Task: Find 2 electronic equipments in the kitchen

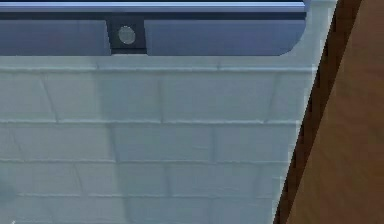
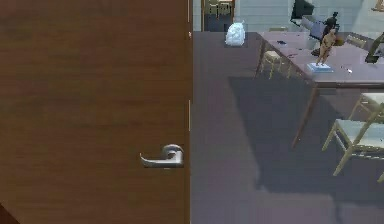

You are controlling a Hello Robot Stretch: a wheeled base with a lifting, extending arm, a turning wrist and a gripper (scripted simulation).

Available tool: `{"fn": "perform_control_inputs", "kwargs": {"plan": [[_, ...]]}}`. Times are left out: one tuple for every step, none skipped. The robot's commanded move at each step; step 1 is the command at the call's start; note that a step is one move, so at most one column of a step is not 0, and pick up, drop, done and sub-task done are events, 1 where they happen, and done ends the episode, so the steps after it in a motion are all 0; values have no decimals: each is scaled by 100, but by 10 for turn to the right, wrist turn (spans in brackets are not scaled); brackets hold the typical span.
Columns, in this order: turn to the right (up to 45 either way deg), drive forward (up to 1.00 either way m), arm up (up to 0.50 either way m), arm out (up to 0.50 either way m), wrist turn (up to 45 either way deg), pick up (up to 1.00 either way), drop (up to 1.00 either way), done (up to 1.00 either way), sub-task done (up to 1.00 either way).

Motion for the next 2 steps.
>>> {"fn": "perform_control_inputs", "kwargs": {"plan": [[-150, 0, 0, 0, 0, 0, 0, 0, 0], [0, 0, 0, 0, 0, 0, 0, 100, 0]]}}
